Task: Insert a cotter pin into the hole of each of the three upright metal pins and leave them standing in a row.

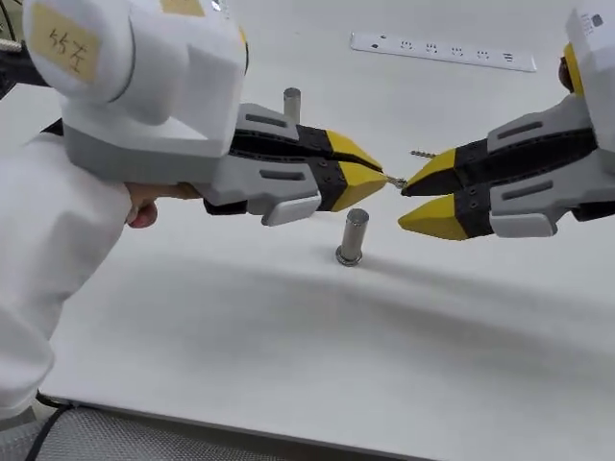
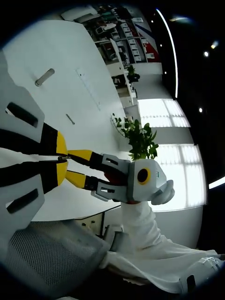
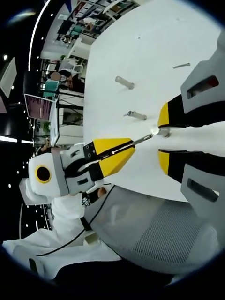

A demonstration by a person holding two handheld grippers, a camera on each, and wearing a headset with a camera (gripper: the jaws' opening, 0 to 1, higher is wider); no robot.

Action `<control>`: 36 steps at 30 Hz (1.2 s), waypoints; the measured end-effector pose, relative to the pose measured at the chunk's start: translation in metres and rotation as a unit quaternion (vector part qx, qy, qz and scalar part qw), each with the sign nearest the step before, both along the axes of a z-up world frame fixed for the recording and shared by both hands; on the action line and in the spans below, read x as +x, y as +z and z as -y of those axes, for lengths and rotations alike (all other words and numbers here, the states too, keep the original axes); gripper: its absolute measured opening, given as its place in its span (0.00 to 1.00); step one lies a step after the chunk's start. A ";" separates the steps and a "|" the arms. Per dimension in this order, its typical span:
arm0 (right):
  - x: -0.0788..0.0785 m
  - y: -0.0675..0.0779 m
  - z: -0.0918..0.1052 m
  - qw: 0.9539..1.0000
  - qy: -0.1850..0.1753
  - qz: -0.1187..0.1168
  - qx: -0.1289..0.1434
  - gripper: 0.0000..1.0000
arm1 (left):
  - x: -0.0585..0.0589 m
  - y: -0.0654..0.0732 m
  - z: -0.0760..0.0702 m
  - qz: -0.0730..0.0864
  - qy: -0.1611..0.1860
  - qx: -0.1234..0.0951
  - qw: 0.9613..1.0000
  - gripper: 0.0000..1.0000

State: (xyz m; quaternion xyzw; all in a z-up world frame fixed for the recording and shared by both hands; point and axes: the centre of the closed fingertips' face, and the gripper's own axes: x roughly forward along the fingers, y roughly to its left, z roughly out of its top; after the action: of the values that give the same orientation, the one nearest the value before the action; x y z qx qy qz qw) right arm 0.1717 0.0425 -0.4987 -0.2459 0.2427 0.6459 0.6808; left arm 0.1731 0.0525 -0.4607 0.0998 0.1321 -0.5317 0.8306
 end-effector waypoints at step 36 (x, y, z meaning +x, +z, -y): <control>-0.018 -0.005 -0.001 0.998 0.066 -0.001 -0.025 0.00 | -0.019 -0.014 0.011 0.004 -0.067 0.035 0.997 0.00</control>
State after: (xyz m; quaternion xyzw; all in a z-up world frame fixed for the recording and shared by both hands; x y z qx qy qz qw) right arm 0.1536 0.0433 -0.5038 -0.2776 0.2425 0.6832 0.6304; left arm 0.1544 0.0413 -0.4745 0.1400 0.1405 -0.5809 0.7895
